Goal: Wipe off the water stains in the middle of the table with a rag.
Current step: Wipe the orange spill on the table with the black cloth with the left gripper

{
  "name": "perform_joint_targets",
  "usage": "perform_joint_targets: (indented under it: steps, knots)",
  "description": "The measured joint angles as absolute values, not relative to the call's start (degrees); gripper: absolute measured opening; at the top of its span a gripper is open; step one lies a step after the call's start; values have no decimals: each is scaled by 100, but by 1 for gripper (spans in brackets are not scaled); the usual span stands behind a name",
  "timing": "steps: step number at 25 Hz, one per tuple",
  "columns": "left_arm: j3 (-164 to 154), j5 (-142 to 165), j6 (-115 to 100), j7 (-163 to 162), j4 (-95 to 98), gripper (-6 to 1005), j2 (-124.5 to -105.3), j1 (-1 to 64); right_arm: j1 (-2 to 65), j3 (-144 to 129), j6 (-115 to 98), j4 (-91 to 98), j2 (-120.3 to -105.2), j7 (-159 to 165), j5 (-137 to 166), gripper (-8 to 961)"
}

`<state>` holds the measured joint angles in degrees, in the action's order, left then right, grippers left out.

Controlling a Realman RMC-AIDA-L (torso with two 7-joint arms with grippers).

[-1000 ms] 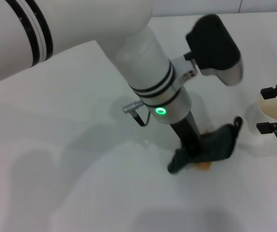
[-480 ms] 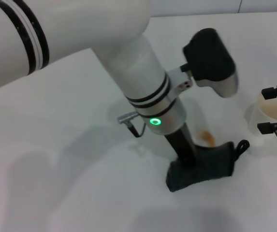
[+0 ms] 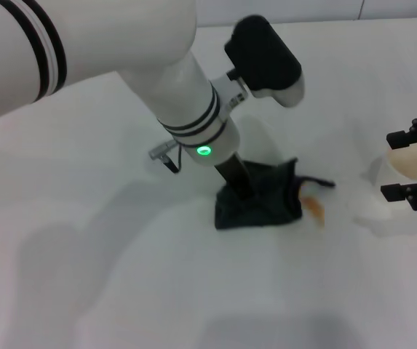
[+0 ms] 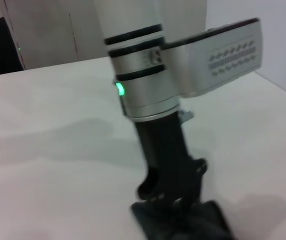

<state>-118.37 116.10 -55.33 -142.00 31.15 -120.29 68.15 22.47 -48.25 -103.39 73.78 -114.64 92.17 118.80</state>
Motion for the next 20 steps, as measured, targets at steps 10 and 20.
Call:
perform_joint_targets:
  steps: [10, 20]
  knots:
    - [-11870, 11514, -5120, -14128, 3106, 96, -12064, 6948, 2237, -4886, -10360, 7365, -11470, 9210, 11874, 855]
    - [-12749, 10519, -5205, -13854, 3852, 96, -12076, 6847, 2204, -4903, -10371, 7391, -11476, 9202, 11856, 856]
